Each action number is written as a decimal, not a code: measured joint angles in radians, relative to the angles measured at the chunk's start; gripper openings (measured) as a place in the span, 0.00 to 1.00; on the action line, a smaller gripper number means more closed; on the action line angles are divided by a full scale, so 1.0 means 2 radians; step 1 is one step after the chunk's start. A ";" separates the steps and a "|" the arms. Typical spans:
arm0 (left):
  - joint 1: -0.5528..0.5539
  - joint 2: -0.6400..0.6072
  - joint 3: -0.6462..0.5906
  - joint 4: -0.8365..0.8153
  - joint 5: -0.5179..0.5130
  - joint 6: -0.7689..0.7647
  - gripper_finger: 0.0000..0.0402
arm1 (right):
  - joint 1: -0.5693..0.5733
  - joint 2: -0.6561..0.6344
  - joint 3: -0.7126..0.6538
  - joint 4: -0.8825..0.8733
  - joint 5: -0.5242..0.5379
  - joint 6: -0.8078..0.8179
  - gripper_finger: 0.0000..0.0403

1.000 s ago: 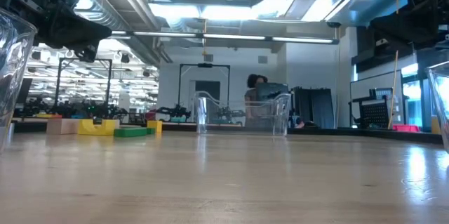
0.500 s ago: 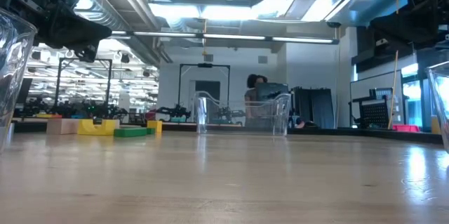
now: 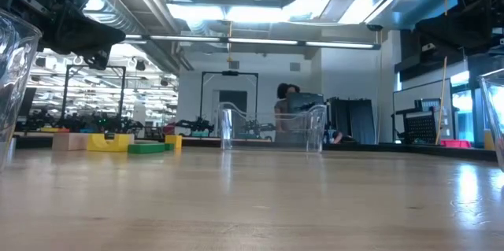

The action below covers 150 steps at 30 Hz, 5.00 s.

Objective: Sort & place blocks by color

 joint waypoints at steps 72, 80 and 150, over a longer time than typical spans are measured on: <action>0.000 0.000 0.000 0.000 0.000 0.000 0.00 | 0.000 0.000 0.000 0.000 0.002 -0.002 0.06; 0.000 0.000 0.000 0.000 0.000 0.000 0.00 | -0.001 0.000 0.000 0.160 -0.023 0.074 0.06; 0.000 0.000 0.000 0.125 0.003 -0.084 0.00 | -0.007 0.439 0.256 0.105 0.003 0.241 0.00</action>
